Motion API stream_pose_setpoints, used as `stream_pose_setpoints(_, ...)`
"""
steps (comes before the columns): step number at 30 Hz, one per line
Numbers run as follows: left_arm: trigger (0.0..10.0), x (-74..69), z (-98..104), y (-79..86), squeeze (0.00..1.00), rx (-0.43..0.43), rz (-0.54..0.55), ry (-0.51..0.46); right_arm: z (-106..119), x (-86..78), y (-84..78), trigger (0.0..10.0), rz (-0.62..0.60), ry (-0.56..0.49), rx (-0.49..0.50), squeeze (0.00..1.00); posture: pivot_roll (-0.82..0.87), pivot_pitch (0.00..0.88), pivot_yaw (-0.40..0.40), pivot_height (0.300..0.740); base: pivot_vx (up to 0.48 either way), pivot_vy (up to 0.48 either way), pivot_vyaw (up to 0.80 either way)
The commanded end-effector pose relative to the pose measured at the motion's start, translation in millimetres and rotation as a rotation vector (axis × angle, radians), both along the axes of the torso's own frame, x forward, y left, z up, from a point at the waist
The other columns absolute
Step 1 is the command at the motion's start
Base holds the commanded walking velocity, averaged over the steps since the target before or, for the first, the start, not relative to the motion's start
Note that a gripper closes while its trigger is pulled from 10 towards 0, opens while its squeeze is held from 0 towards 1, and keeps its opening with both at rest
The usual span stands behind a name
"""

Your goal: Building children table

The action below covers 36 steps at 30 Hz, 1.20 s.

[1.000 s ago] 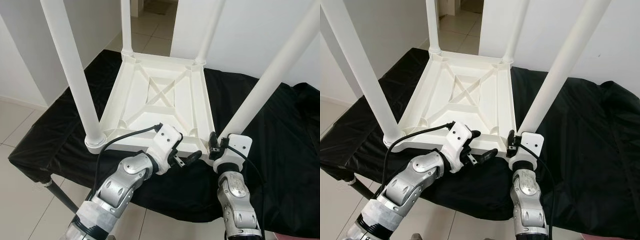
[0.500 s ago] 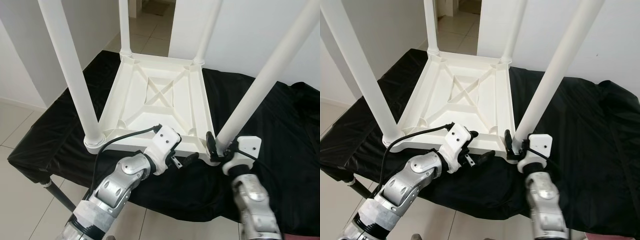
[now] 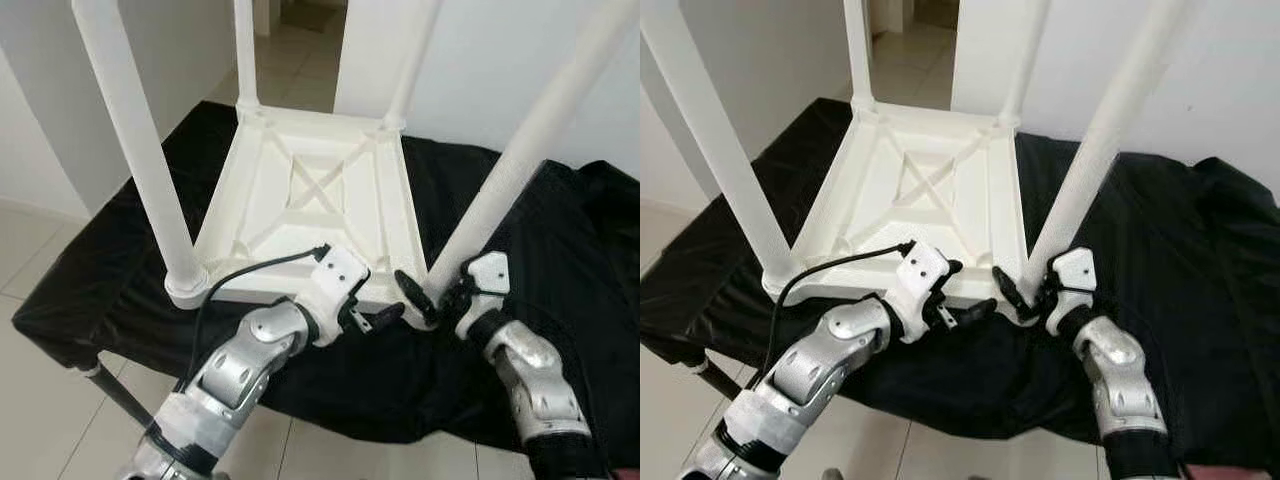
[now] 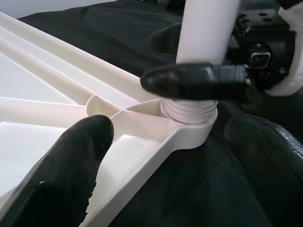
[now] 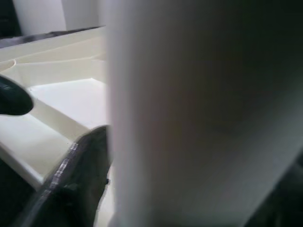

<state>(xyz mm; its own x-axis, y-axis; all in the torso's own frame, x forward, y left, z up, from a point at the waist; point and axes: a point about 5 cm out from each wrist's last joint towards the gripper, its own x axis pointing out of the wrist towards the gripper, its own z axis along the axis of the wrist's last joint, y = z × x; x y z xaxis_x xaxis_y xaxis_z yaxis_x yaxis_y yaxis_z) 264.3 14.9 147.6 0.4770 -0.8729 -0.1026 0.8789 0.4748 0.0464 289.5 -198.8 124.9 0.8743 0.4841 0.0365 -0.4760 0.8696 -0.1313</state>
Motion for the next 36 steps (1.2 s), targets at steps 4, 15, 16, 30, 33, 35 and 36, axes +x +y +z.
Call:
stream_pose_setpoints(4, 10.0, -1.6, -1, -2.4, 0.0, 0.022, -0.05, -0.009, -9, 4.0, -4.1, 0.0, 0.033, 0.035, -0.018, 0.0, -0.07, 0.0, -0.059, 0.74, 0.0, 0.0, 0.0)
stream_pose_setpoints(15, 10.0, 3.1, 8, -5.0, 0.0, 0.009, -0.026, -0.039, -11, 3.0, 1.9, 10.0, 0.037, 0.034, 0.061, 0.0, -0.04, 0.0, -0.061, 0.74, 0.0, 0.0, 0.0)
stream_pose_setpoints(16, 10.0, 3.1, 8, -5.0, 0.0, 0.009, -0.026, -0.039, -11, 3.0, 1.9, 10.0, 0.037, 0.034, 0.061, 0.0, -0.04, 0.0, -0.061, 0.74, 0.0, 0.0, 0.0)
stream_pose_setpoints(30, 10.0, 0.7, 0, 5.7, 0.0, -0.002, -0.006, -0.048, -15, -8.1, 6.6, 10.0, -0.356, 0.015, 0.167, 0.0, -0.06, 0.0, -0.055, 0.74, 0.0, 0.0, 0.0)
stream_pose_setpoints(33, 10.0, 2.2, -2, 9.3, 0.0, -0.001, 0.009, -0.049, -18, -17.6, 15.7, 10.0, -0.477, 0.013, 0.182, 0.0, -0.07, 0.0, -0.034, 0.74, 0.0, 0.0, 0.0)
stream_pose_setpoints(35, 10.0, 2.5, -3, 9.9, 0.0, -0.002, 0.012, -0.048, -19, -19.3, 17.8, 10.0, -0.495, 0.012, 0.184, 0.0, -0.07, 0.0, -0.034, 0.74, 0.0, 0.0, 0.0)
stream_pose_setpoints(36, 10.0, 1.7, -4, 9.7, 0.0, -0.001, 0.008, -0.051, -19, -22.4, 20.3, 10.0, -0.547, 0.009, 0.191, 0.0, -0.08, 0.0, -0.023, 0.74, 0.0, 0.0, 0.0)
